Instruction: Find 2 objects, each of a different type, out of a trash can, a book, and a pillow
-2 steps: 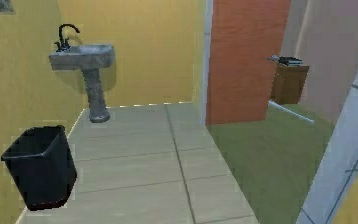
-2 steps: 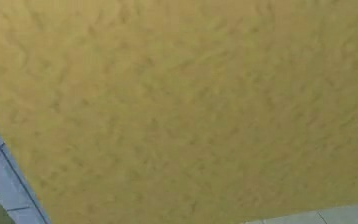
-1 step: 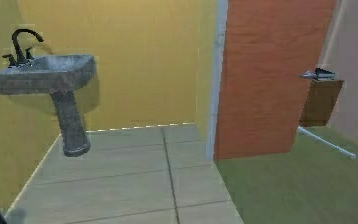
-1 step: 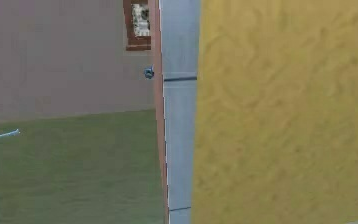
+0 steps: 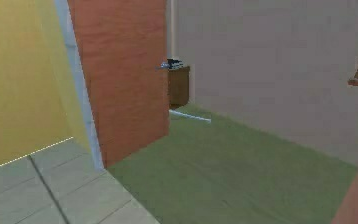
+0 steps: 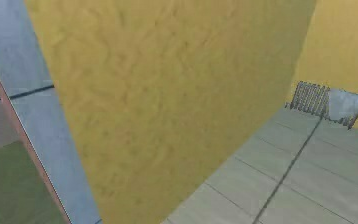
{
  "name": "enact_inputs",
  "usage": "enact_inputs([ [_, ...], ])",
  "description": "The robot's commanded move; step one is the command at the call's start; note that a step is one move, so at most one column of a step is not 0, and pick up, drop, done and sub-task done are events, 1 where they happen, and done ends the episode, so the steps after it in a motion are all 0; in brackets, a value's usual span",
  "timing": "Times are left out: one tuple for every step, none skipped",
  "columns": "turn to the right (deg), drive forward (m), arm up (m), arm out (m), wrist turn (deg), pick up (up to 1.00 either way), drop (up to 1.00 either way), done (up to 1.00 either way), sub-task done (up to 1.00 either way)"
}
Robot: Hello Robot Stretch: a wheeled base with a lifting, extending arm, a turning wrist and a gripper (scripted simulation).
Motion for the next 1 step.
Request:
enact_inputs([
  [0.0,0.55,0.00,0.00,0.0,0.00,0.00,0.00,0.00],
])
